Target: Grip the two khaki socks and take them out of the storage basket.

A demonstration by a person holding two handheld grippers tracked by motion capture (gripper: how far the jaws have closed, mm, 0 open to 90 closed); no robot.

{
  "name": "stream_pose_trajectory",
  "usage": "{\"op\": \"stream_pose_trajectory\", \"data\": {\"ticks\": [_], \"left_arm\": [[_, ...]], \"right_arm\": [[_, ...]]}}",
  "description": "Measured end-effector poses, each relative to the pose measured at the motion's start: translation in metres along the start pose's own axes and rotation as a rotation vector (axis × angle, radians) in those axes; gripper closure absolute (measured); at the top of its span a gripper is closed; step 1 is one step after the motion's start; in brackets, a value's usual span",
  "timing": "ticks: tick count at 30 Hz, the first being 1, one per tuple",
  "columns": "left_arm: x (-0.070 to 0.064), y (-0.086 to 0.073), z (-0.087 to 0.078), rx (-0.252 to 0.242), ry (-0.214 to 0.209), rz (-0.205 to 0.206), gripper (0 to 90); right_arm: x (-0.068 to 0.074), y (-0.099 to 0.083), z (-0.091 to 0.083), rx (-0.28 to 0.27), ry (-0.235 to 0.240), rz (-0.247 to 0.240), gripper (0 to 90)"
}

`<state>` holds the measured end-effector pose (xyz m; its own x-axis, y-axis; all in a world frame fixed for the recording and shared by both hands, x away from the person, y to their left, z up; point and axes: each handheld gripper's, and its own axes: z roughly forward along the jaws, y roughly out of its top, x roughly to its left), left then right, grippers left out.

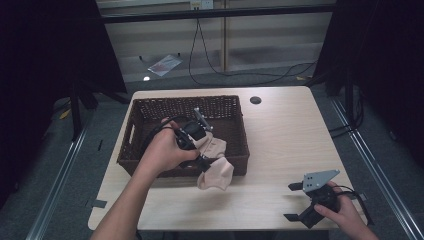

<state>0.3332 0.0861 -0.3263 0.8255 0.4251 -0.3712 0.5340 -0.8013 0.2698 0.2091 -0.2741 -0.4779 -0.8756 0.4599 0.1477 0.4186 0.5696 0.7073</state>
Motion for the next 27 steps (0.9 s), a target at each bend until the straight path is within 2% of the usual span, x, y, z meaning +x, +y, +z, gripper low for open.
{"op": "stream_pose_trajectory", "data": {"ticks": [8, 21, 22, 25, 27], "left_arm": [[0.006, -0.004, 0.018, 0.011, -0.011, -0.007, 87.1], [0.012, -0.011, 0.036, 0.022, -0.008, -0.017, 87.0], [0.013, -0.011, 0.037, 0.031, -0.007, -0.005, 86.5], [0.012, -0.012, 0.038, 0.017, -0.005, -0.012, 81.8], [0.012, -0.012, 0.036, 0.010, -0.007, -0.005, 75.7]], "right_arm": [[0.000, 0.000, 0.000, 0.003, 0.001, -0.003, 2.7], [0.000, 0.000, 0.000, 0.003, 0.000, -0.002, 2.7], [0.000, 0.000, 0.000, 0.003, 0.000, -0.001, 2.7], [0.000, 0.000, 0.000, 0.003, 0.000, -0.002, 2.7], [0.000, 0.000, 0.000, 0.003, 0.000, -0.002, 2.7]]}}
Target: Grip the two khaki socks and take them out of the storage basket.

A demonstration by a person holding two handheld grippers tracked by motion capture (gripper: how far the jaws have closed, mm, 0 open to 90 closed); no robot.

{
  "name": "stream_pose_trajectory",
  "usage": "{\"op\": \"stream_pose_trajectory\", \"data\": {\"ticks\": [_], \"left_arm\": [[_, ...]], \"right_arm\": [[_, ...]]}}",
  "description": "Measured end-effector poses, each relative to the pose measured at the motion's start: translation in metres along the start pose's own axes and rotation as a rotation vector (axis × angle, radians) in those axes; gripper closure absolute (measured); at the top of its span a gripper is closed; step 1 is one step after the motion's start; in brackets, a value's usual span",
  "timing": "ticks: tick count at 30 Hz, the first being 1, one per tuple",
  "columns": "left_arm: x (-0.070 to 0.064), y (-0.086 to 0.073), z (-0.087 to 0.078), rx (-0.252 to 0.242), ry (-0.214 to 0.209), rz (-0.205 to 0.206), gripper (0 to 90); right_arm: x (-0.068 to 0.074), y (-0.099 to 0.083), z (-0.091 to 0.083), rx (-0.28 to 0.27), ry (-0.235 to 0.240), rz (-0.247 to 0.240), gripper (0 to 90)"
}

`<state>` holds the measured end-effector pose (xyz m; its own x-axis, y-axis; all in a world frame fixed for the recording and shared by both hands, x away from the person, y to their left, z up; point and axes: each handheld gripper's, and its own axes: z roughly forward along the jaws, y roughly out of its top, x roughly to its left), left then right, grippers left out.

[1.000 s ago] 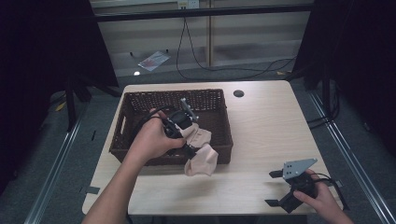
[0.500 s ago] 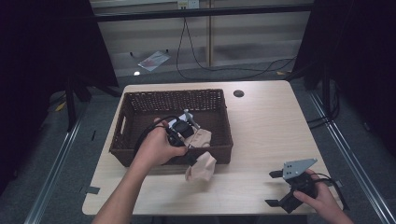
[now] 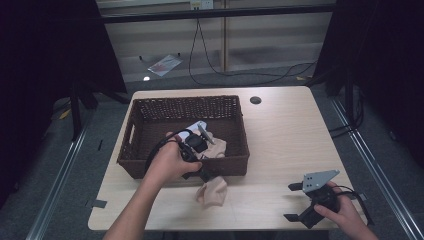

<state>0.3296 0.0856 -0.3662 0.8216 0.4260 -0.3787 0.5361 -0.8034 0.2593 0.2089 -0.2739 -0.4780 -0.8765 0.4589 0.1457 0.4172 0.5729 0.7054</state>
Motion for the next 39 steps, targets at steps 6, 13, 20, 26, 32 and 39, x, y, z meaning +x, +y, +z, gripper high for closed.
{"op": "stream_pose_trajectory", "data": {"ticks": [6, 13, 20, 26, 32, 39], "left_arm": [[-0.003, 0.001, -0.020, -0.037, 0.014, 0.002, 63.1], [-0.002, 0.009, -0.046, -0.064, 0.058, 0.001, 52.3], [0.012, 0.016, -0.059, -0.113, 0.140, -0.025, 36.1], [0.031, 0.020, -0.058, -0.136, 0.192, -0.056, 24.2], [0.046, 0.025, -0.053, -0.127, 0.223, -0.062, 19.5], [0.060, 0.028, -0.042, -0.139, 0.223, -0.098, 16.7]], "right_arm": [[0.000, 0.000, 0.000, 0.001, 0.000, -0.003, 2.7], [0.000, 0.000, 0.000, 0.001, 0.000, 0.003, 2.7], [0.000, 0.000, 0.000, -0.002, 0.000, -0.002, 2.7], [0.000, 0.000, 0.000, -0.001, 0.000, -0.002, 2.7], [0.000, 0.000, 0.000, -0.001, -0.001, 0.000, 2.7], [0.000, 0.000, 0.000, -0.003, 0.000, -0.003, 2.7]]}}
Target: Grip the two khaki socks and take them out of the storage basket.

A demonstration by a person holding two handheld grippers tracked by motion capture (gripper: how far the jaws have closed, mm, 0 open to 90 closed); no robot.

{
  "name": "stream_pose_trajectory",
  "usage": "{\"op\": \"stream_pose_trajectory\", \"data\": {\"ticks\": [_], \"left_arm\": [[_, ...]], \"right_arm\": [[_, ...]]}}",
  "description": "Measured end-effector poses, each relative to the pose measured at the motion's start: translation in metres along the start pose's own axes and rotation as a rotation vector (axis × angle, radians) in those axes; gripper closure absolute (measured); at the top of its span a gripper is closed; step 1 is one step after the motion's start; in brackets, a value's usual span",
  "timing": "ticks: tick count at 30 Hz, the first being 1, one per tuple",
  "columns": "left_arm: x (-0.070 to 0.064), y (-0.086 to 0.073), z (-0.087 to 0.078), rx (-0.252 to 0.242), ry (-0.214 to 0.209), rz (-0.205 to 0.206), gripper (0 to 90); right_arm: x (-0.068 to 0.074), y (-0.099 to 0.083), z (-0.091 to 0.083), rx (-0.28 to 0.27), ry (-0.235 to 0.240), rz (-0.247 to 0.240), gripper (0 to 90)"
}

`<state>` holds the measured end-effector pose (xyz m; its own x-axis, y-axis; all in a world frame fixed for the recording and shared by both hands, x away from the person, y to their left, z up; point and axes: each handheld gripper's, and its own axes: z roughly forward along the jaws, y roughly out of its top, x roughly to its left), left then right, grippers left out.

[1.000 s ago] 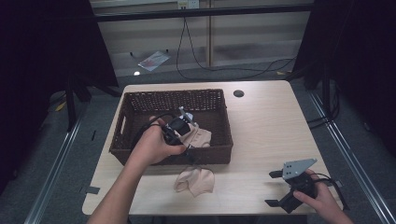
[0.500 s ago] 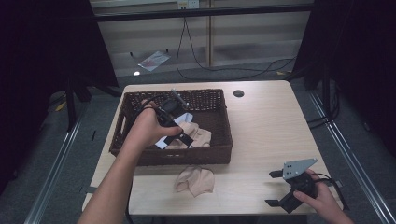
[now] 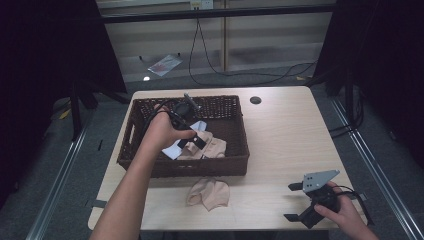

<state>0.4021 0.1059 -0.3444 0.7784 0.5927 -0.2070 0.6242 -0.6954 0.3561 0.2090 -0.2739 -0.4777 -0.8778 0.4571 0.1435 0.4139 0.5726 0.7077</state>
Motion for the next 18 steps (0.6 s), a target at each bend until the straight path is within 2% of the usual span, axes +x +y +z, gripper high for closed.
{"op": "stream_pose_trajectory", "data": {"ticks": [4, 7, 9, 11, 14, 15, 18], "left_arm": [[0.009, 0.001, 0.010, 0.015, 0.011, -0.020, 17.1], [0.013, 0.001, 0.019, 0.007, 0.009, -0.041, 16.8], [0.017, -0.001, 0.024, 0.016, 0.020, -0.040, 16.8], [0.021, -0.002, 0.028, 0.016, 0.033, -0.060, 17.0], [0.026, -0.003, 0.031, 0.002, 0.047, -0.057, 17.3], [0.030, -0.004, 0.034, -0.010, 0.050, -0.070, 17.4], [0.034, -0.005, 0.039, -0.005, 0.052, -0.077, 17.6]], "right_arm": [[0.000, 0.000, 0.000, 0.003, 0.000, 0.001, 2.7], [0.000, 0.000, 0.000, 0.001, 0.000, -0.001, 2.7], [0.000, 0.000, 0.000, 0.001, 0.000, -0.001, 2.7], [0.000, 0.000, 0.000, 0.000, 0.002, -0.001, 2.7], [0.000, 0.000, 0.000, 0.002, 0.004, 0.002, 2.7], [0.000, 0.000, 0.000, 0.003, 0.003, 0.002, 2.7], [-0.001, 0.000, 0.000, 0.000, 0.002, 0.000, 2.7]]}}
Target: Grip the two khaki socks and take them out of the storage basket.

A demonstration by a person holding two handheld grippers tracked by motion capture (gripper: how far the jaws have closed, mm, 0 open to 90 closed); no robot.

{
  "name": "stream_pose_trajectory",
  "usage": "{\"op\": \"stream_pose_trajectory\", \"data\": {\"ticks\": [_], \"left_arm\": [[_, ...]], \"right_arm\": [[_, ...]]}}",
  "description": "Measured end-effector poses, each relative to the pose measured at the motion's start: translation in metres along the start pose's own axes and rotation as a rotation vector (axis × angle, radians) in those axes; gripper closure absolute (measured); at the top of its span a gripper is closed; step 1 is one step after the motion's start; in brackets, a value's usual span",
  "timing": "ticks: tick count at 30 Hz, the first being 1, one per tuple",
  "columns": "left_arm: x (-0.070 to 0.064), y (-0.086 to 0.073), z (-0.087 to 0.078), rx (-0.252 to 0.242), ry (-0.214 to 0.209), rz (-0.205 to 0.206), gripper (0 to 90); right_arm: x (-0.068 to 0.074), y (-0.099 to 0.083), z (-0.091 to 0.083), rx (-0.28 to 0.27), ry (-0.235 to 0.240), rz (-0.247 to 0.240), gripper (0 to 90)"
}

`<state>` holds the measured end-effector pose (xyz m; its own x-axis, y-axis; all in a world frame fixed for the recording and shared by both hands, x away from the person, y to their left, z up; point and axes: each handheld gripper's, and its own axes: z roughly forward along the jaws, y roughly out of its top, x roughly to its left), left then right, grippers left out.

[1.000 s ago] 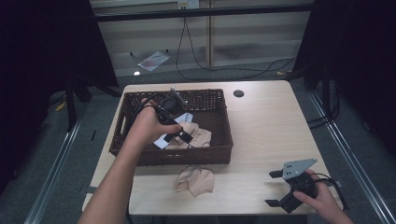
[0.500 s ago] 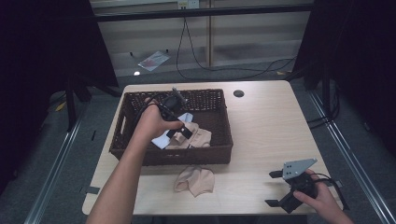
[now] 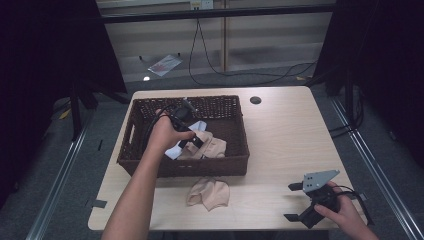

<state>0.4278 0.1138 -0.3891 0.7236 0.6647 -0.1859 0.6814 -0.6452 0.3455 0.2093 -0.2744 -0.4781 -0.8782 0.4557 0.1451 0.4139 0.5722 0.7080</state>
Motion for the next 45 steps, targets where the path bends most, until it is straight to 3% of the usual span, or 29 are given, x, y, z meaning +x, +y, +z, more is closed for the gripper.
{"op": "stream_pose_trajectory", "data": {"ticks": [22, 33, 39, 42, 45], "left_arm": [[0.020, 0.000, 0.033, -0.004, 0.049, -0.044, 17.8], [0.026, -0.006, 0.044, 0.002, 0.071, -0.034, 29.8], [0.027, -0.008, 0.050, 0.000, 0.062, -0.019, 50.8], [0.027, -0.008, 0.048, 0.008, 0.050, -0.018, 74.2], [0.026, -0.009, 0.044, 0.015, 0.026, -0.034, 81.1]], "right_arm": [[0.000, 0.000, 0.000, 0.002, 0.003, 0.000, 2.7], [0.000, 0.000, 0.001, 0.004, 0.005, -0.004, 2.7], [0.000, -0.001, 0.000, 0.002, 0.005, -0.001, 2.7], [0.000, -0.001, 0.000, 0.003, 0.004, -0.003, 2.7], [0.000, -0.001, 0.000, 0.003, 0.003, 0.002, 2.7]]}}
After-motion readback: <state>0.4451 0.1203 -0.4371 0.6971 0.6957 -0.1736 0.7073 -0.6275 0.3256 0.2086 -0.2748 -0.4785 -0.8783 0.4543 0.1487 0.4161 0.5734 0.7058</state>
